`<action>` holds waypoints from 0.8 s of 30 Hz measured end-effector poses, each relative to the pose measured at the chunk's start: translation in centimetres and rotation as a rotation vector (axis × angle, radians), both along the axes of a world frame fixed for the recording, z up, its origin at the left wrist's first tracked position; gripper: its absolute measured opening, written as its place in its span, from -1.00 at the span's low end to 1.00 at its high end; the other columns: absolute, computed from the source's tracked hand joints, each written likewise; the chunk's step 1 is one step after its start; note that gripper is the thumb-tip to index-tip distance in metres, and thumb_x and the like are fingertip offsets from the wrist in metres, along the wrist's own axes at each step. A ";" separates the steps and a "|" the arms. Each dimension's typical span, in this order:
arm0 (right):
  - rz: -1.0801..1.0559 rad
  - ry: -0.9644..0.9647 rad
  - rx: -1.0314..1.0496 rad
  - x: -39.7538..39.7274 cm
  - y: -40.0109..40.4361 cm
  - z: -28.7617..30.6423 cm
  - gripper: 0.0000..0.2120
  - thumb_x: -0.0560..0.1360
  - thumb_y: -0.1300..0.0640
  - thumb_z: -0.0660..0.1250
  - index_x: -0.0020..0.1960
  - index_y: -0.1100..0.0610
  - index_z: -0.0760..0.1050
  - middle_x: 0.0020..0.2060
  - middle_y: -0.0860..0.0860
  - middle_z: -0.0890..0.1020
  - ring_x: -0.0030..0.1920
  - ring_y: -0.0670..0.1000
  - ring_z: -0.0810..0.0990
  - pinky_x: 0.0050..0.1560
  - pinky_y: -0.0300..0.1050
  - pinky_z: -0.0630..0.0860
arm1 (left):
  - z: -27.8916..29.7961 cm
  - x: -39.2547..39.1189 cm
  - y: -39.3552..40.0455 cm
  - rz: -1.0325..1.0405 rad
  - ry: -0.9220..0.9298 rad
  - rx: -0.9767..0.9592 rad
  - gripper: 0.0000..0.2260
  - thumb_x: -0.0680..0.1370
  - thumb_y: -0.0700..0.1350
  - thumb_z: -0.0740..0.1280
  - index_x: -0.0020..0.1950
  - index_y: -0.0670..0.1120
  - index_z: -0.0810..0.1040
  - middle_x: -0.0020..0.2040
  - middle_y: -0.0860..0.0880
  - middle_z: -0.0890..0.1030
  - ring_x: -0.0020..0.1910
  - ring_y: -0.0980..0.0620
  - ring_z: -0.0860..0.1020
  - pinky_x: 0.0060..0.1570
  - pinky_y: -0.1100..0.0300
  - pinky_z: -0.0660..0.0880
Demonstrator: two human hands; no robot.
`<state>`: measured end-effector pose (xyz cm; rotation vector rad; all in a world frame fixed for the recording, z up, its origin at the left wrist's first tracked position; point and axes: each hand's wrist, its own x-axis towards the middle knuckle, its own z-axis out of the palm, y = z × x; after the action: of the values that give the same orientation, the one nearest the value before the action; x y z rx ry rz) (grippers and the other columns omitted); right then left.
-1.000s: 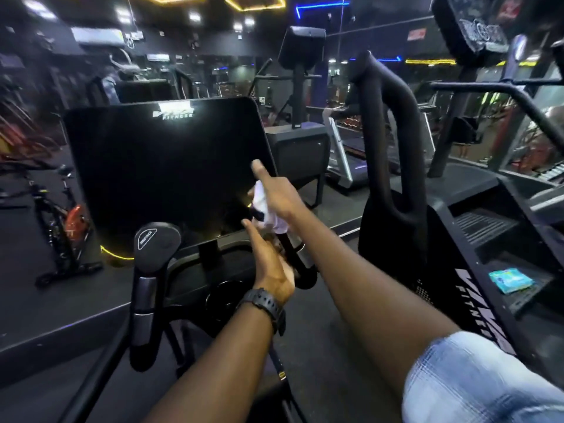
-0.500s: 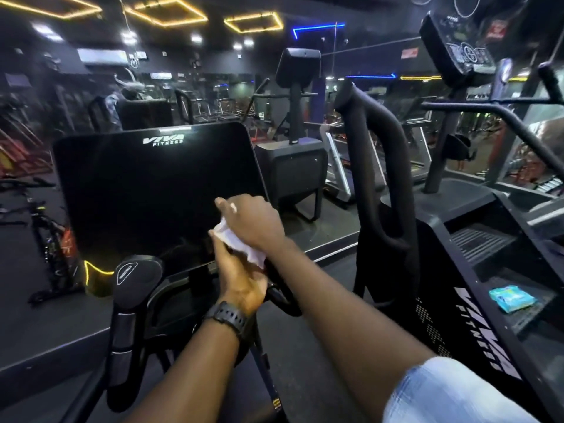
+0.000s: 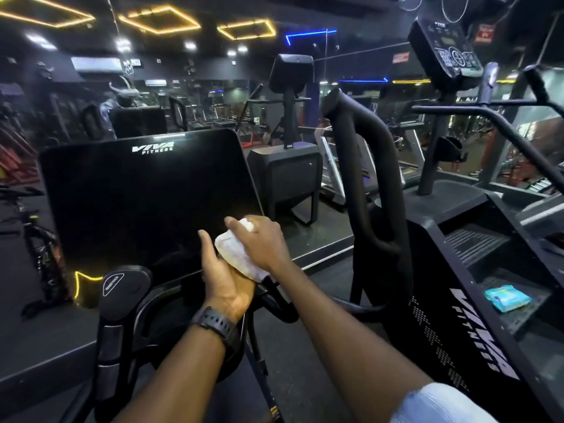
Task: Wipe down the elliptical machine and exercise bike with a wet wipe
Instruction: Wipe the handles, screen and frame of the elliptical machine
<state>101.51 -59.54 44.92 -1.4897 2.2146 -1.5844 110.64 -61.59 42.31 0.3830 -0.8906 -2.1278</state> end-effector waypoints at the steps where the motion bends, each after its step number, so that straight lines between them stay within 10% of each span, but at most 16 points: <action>1: -0.050 -0.014 -0.014 0.1 0.3 -0.9 -0.46 0.47 -0.41 0.16 -0.30 0.05 0.45 -0.38 -0.03 0.57 -0.29 0.00 0.56 -0.22 0.01 0.52 | 0.0 0.1 0.0 -0.004 -0.013 0.011 -0.16 0.55 0.48 0.00 0.39 -0.20 0.54 0.29 -0.24 0.63 0.27 -0.16 0.62 0.28 -0.08 0.52; 8: -0.201 0.057 -0.049 0.8 4.1 -8.0 -0.41 0.48 -0.49 -0.08 -0.03 -0.04 0.43 -0.26 -0.06 0.61 -0.22 -0.01 0.59 -0.25 -0.07 0.44 | 0.2 -0.5 2.3 0.000 -0.186 0.050 -0.23 0.56 0.45 0.08 0.33 -0.18 0.59 0.09 -0.13 0.65 0.04 -0.05 0.65 0.20 0.04 0.55; 12: 0.018 -0.318 0.160 -0.2 2.3 -2.9 -0.16 0.41 -0.57 -0.11 0.12 0.04 0.61 -0.01 -0.03 0.64 0.01 0.00 0.60 0.04 -0.04 0.50 | 0.8 -0.5 2.0 0.019 -0.249 0.014 -0.30 0.60 0.41 0.06 0.29 -0.13 0.62 0.10 -0.13 0.72 0.13 -0.11 0.68 0.10 -0.01 0.61; 17: 0.103 -0.353 0.144 0.0 1.3 -0.6 -0.31 0.46 -0.50 0.07 -0.13 0.08 0.63 -0.22 0.01 0.69 -0.19 0.00 0.65 -0.10 -0.03 0.55 | 1.2 -0.1 2.3 0.143 -0.300 -0.008 -0.52 0.65 0.25 0.19 0.22 -0.09 0.66 0.02 -0.12 0.75 0.01 -0.09 0.73 -0.13 0.05 0.64; 24: 0.180 -0.547 0.233 -3.1 5.5 -10.3 -0.31 0.39 -0.54 -0.05 -0.07 -0.02 0.57 -0.10 0.05 0.67 -0.09 -0.02 0.62 0.12 0.12 0.55 | -0.3 0.5 3.1 0.127 -0.343 -0.126 -0.44 0.65 0.32 0.08 0.24 -0.07 0.63 0.16 -0.06 0.72 0.19 -0.03 0.65 0.31 0.04 0.51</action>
<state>98.45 -54.01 34.61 -1.0050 1.8231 -1.4045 111.14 -58.51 42.00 0.7342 -1.1545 -1.9089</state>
